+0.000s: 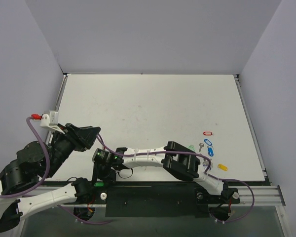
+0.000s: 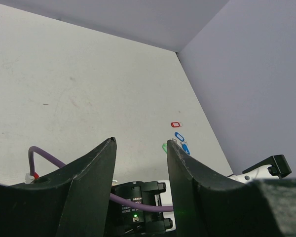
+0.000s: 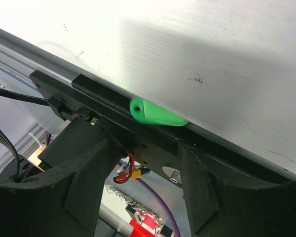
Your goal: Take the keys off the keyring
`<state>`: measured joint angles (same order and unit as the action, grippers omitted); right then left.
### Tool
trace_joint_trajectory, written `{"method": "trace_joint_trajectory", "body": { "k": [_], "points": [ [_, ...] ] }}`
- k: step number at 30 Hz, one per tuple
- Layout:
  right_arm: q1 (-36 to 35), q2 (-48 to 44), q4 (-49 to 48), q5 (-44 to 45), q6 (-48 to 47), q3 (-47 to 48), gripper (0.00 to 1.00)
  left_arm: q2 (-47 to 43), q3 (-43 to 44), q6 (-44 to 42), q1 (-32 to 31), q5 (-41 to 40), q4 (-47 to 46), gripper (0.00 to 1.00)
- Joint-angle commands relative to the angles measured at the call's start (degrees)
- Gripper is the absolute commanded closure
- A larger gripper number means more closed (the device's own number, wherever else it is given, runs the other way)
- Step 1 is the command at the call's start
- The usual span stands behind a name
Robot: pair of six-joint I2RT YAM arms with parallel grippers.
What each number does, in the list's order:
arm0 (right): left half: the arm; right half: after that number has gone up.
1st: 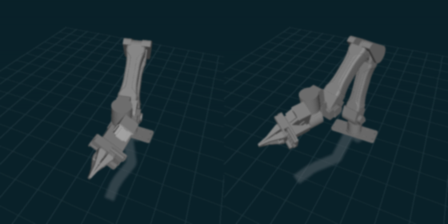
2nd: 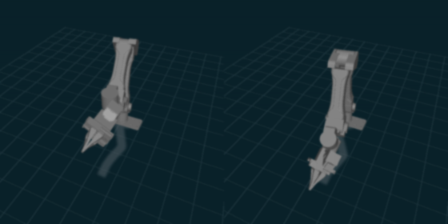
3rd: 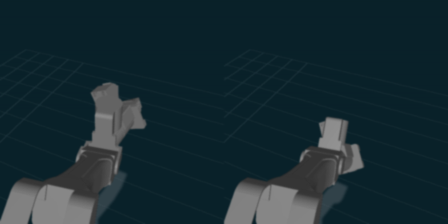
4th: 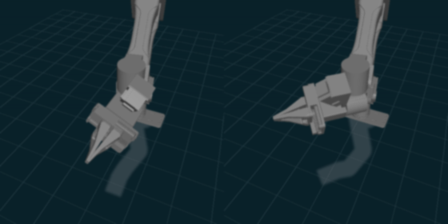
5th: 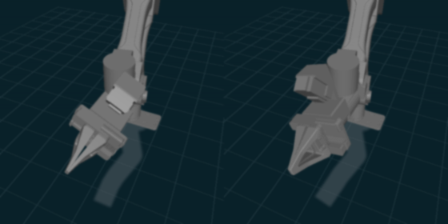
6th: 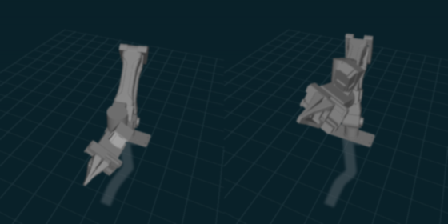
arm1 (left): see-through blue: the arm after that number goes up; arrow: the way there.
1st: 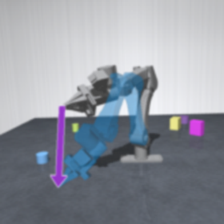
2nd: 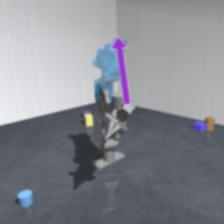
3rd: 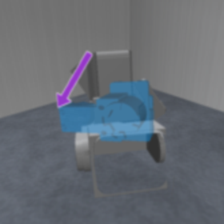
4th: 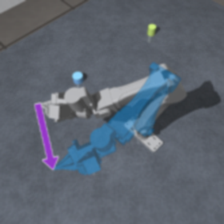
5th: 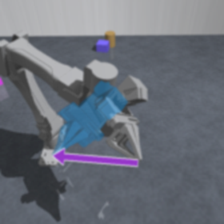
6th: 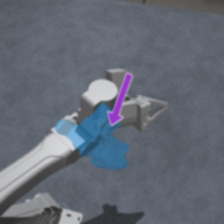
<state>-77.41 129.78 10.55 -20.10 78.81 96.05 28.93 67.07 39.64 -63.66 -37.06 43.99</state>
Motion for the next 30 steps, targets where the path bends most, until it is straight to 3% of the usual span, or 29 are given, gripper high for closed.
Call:
{"method": "trace_joint_trajectory", "body": {
  "k": [1, 11, 15, 18, 23, 30],
  "points": [
    [-1.5, 1.8, 7.2, -0.5, -1.5, 4.2, 0.48, -1.0, 1.9, -0.6, 0.0, -0.4, -0.3, 0.45],
    [-2.1, 4.8, 11.4, 0.7, -2.7, 8.7, 0.52, -1.0, 1.7, -0.7, 0.0, -0.4, -0.4, 0.45],
    [-2.7, 6.6, 16.9, 3.7, -5.4, 13.7, 0.60, -1.4, 1.1, -0.7, 0.0, -0.4, -0.9, 0.45],
    [-2.7, 7.7, 17.1, 4.0, -5.8, 15.5, 0.72, -1.4, 1.2, -0.6, 0.0, 0.1, -0.7, 0.45],
    [-2.4, 2.5, 11.2, 7.1, -8.4, 13.3, 0.99, -0.8, 1.8, -0.4, 0.0, 0.8, 0.2, 0.45],
    [0.8, -11.2, 8.4, 15.0, -17.3, 6.5, 1.00, -0.3, 3.0, -0.4, 0.0, 0.9, 0.0, 0.46]
  ]
}}
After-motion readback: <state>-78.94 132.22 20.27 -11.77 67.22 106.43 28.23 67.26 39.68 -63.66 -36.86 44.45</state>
